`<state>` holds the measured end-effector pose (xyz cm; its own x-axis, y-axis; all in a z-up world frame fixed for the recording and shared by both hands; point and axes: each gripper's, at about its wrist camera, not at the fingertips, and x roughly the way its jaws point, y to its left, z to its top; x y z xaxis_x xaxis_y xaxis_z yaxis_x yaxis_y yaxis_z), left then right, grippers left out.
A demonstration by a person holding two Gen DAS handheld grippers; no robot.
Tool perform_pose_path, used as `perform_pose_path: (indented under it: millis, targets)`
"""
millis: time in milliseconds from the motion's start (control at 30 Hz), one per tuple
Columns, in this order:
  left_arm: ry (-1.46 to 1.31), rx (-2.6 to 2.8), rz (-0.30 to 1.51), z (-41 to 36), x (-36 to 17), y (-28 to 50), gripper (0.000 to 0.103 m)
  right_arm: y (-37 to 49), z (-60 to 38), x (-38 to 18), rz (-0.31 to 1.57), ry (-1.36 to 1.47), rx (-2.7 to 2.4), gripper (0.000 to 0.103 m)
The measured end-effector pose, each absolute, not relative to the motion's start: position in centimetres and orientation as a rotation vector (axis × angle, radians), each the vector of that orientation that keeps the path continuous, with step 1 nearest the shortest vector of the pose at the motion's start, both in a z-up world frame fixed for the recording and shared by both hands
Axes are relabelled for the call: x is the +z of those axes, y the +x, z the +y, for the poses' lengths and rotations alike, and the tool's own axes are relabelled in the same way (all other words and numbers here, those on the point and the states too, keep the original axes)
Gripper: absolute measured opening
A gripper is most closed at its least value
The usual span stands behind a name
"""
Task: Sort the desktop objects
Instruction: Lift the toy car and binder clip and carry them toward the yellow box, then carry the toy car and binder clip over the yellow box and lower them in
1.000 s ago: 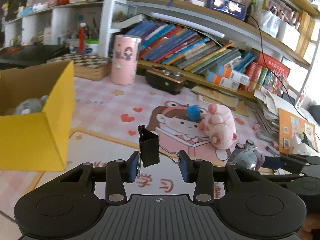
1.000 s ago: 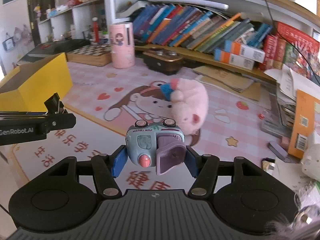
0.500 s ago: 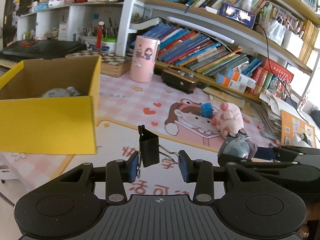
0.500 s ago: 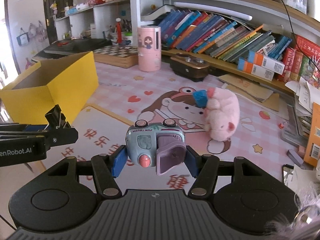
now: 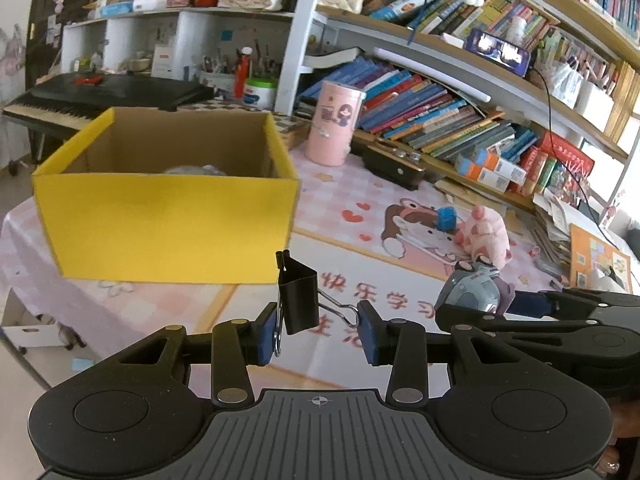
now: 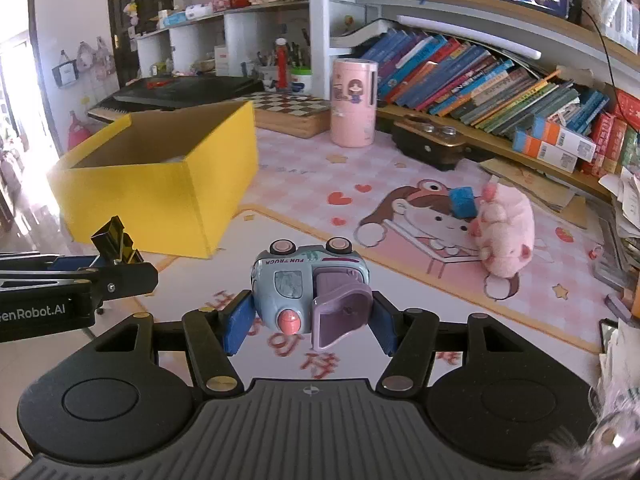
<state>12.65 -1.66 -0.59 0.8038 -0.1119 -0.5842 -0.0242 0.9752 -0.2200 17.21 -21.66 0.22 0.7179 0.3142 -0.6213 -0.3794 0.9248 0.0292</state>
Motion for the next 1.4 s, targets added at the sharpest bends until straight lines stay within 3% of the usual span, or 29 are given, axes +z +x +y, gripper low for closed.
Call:
perform_pose_path:
  millis: [1400]
  targets:
    - [-0.253,-0.02,0.638,9.8,-1.4,1.6,0.039,5.8,-8.9,-0.6,0.683,-0.121,0.424,0.058]
